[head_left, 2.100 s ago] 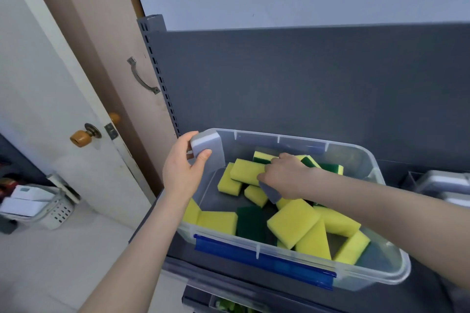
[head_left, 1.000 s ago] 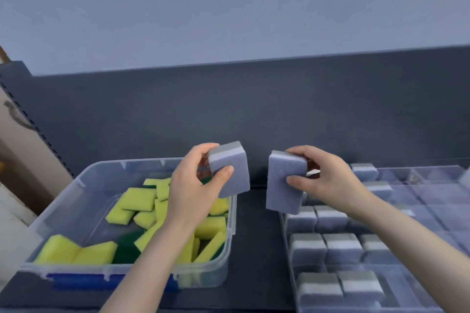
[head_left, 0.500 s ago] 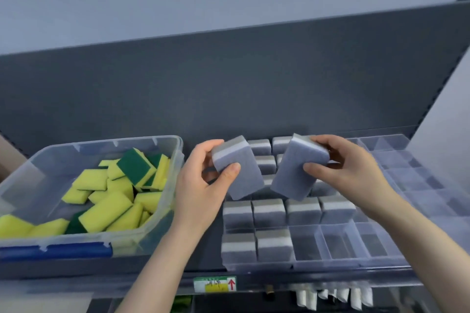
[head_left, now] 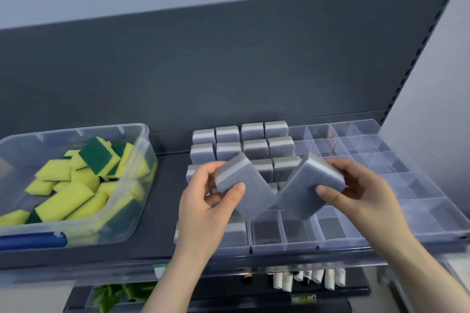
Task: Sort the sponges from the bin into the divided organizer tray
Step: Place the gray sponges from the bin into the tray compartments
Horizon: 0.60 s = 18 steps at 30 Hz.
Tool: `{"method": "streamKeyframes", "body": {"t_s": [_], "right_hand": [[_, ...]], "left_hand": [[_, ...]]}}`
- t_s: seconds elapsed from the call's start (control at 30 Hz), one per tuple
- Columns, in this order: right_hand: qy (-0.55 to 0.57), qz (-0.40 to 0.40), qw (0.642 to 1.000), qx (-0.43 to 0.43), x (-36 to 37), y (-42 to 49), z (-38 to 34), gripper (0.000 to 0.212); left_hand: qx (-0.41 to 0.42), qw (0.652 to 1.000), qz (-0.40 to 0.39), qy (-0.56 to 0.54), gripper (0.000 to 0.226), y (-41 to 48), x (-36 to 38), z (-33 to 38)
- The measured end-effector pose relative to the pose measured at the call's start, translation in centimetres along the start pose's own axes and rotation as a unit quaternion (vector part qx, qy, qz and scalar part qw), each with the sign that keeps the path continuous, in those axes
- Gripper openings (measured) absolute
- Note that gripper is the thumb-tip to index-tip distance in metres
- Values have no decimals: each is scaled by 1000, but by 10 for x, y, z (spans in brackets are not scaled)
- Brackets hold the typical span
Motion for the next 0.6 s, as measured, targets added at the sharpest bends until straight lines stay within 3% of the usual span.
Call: {"method": "streamKeyframes", "body": {"t_s": [0.17, 0.37, 0.6], "right_hand": [[16, -11, 999, 31, -3, -11, 23, 43], [23, -45, 997, 54, 3, -13, 38, 43], [92, -21, 994, 52, -8, -13, 46, 42]], "left_hand": [[-39, 998, -32, 42, 32, -9, 15, -13], [-25, 992, -76, 102, 32, -11, 24, -15], [-52, 996, -71, 28, 31, -6, 22, -23]]}}
Point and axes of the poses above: each hand's wrist, its own y-axis towards the middle knuckle, its own x-axis out of the palm, z = x × y, the point moved 7 cm from there along y, towards the middle knuckle, and after that the axes turned 1 degree about -x, right-handed, at the moved point
